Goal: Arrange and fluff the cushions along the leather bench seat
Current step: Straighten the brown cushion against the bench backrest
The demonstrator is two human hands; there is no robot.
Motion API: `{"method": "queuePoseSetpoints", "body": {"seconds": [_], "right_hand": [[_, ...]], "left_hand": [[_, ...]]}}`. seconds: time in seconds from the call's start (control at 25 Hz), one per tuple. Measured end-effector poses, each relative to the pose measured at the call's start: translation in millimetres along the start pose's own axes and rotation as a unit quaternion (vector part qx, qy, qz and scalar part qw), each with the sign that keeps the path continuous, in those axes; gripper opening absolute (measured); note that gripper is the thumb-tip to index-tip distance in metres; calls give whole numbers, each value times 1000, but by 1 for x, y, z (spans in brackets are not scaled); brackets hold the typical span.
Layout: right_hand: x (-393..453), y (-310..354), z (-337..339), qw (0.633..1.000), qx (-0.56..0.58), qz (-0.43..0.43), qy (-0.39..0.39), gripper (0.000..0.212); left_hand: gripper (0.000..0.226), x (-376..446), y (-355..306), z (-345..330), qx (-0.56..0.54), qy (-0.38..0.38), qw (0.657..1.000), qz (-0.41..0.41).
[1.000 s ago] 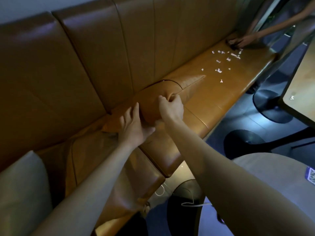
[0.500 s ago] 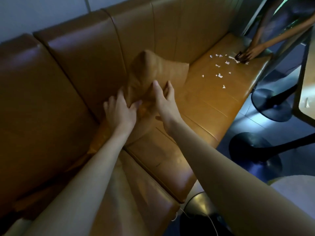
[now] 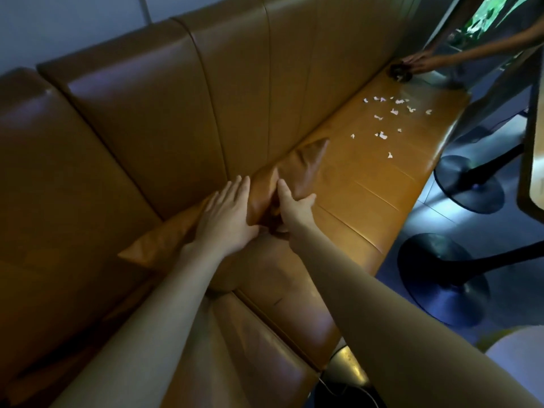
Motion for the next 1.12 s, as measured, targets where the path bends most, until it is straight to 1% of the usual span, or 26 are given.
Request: {"method": "queuePoseSetpoints", "body": {"seconds": [0.08,0.16,0.24,0.32,0.36,0.4,0.44,0.52,0.6,0.64,0.72,0.76,0.8,0.88,0.92,1.0,1.04,1.12], "right_hand": [[3,6,-5,1000,-23,6,7,110],[3,9,-11,999,-33,10,11,111],[2,9,-13,999,-43,17,1,116],[0,5,-10,998,-53,21,-23,120],[-2,0,-8,998,-56,9,-21,122],[-5,-8,-8,998,-58,-14,1,126],[-8,-16,-10,997,-59,-40,36,131],[-9,-26,-15,993,-53,-59,87,137],[-2,-15,-23,996,-30,-17,80,136],[2,-7,-28,997,-36,14,65,133],[13,5,-39,996,-50,67,42,124],[18,5,-46,995,-52,72,45,123],[20,-1,-52,995,-56,64,60,125],[27,-19,-60,990,-74,34,119,128],[31,-27,-62,985,-78,23,151,123],[39,-34,-66,976,-68,17,208,110],[44,-35,-69,972,-63,17,226,106],[48,-37,-78,970,-65,13,234,107]], "left_hand": [[109,3,9,1,0,7,1000,25],[115,-2,19,0,35,24,997,70],[123,-12,34,0,65,68,989,116],[129,-22,52,3,69,131,975,164],[128,-26,59,4,67,152,969,183],[123,-30,63,6,67,155,967,191],[113,-32,62,9,70,136,970,188],[89,-34,52,17,82,53,981,169],[78,-25,43,28,69,-14,984,165],[77,-19,45,33,60,-26,984,166],[78,-5,53,34,46,-16,984,171],[78,0,59,29,41,2,984,175],[79,5,65,21,35,25,982,182],[83,13,76,8,20,55,977,203],[83,17,82,6,18,48,975,217],[79,23,93,6,22,5,972,235],[76,25,96,7,24,-8,971,237],[75,26,98,4,33,-11,972,231]]}}
Point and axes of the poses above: each hand's wrist, its own x-axis towards the middle knuckle, its own z-axis out of the back of the hand, y = z × x, the point moved 3 cm from there along x, towards the middle knuckle, and after that the axes turned 15 degrees about x, right-handed, at the moved point
